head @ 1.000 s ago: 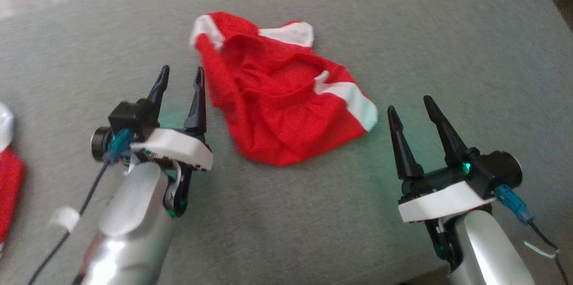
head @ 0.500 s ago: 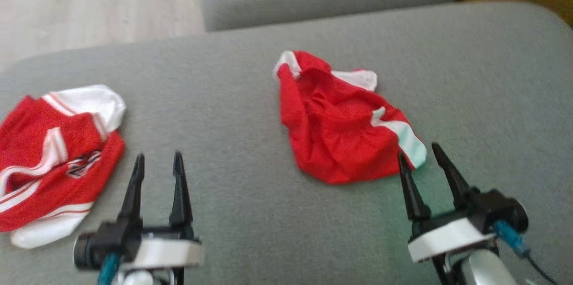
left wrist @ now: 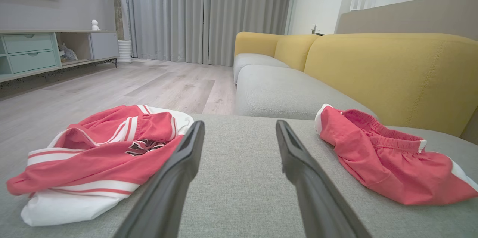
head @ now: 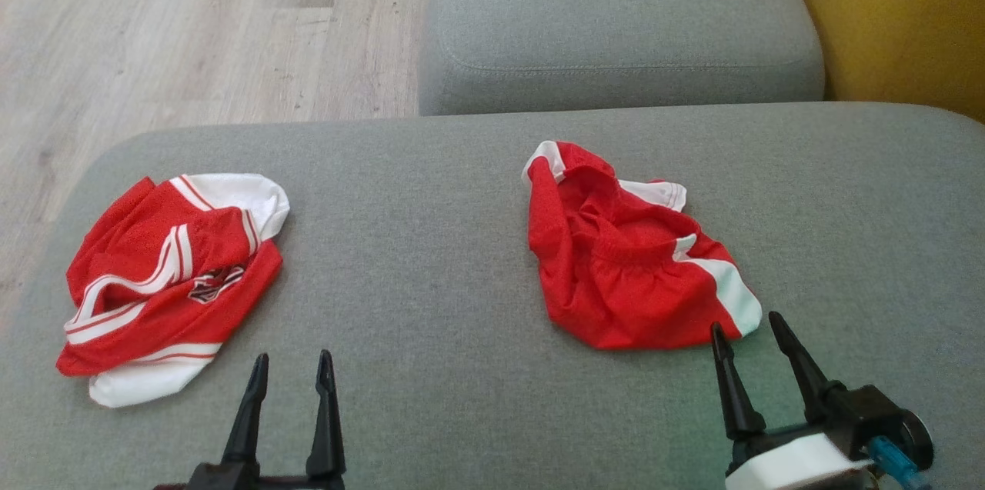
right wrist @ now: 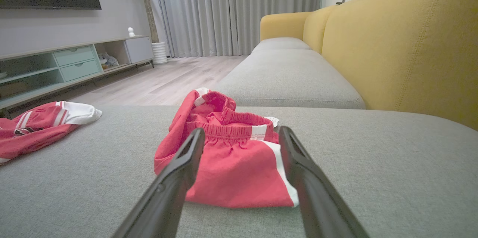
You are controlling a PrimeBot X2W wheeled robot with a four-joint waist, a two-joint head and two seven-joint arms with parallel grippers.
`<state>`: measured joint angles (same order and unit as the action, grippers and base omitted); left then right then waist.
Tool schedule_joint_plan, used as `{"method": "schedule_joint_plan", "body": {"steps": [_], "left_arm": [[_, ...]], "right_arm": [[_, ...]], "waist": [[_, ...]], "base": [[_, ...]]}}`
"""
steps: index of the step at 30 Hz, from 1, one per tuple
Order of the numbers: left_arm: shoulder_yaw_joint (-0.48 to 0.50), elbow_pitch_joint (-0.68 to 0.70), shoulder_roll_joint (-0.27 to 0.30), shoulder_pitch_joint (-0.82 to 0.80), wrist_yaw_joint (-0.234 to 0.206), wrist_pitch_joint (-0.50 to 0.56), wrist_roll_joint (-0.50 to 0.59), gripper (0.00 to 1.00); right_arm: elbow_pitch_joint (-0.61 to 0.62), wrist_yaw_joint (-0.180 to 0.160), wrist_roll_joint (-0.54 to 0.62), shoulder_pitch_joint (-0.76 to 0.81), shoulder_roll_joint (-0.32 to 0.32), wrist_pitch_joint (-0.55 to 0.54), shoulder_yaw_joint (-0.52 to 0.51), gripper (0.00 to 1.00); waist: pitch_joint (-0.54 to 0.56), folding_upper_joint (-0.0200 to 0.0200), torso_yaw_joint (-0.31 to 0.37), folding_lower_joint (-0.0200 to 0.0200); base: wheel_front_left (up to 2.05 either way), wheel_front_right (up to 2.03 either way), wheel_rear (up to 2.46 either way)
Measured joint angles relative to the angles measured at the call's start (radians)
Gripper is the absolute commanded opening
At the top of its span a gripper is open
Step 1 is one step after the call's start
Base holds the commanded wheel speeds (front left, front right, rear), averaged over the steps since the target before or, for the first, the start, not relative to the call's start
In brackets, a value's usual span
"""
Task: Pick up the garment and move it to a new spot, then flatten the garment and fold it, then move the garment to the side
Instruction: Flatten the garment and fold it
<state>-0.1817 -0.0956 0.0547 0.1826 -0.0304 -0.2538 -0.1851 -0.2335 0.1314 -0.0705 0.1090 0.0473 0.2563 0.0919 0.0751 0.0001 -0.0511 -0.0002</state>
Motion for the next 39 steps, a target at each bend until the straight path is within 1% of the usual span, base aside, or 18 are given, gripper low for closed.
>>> {"method": "schedule_joint_plan", "body": {"steps": [5, 30, 35, 39], "left_arm": [[-0.003, 0.0, 0.0, 0.0, -0.013, 0.0, 0.0, 1.0], [-0.011, -0.003, 0.0, 0.002, -0.015, 0.0, 0.01, 1.0], [-0.01, -0.003, 0.0, 0.002, -0.024, 0.0, 0.01, 1.0], [-0.01, -0.003, 0.0, 0.002, -0.024, 0.0, 0.03, 1.0]], "right_arm": [[0.002, 0.0, 0.0, 0.003, -0.001, 0.0, -0.001, 1.0], [0.005, 0.0, -0.01, 0.003, -0.001, 0.0, -0.008, 1.0], [0.005, 0.0, -0.01, 0.003, -0.001, 0.0, -0.008, 1.0], [0.005, 0.0, -0.016, 0.003, -0.001, 0.0, -0.007, 1.0]], "waist": [[0.0, 0.0, 0.003, 0.0001], [-0.004, 0.0, 0.01, 0.0002], [-0.006, 0.0, 0.016, 0.0002], [-0.007, 0.0, 0.022, 0.0002]], "base": [[0.0, 0.0, 0.0], [0.0, 0.0, 0.0], [0.0, 0.0, 0.0], [0.0, 0.0, 0.0]]}}
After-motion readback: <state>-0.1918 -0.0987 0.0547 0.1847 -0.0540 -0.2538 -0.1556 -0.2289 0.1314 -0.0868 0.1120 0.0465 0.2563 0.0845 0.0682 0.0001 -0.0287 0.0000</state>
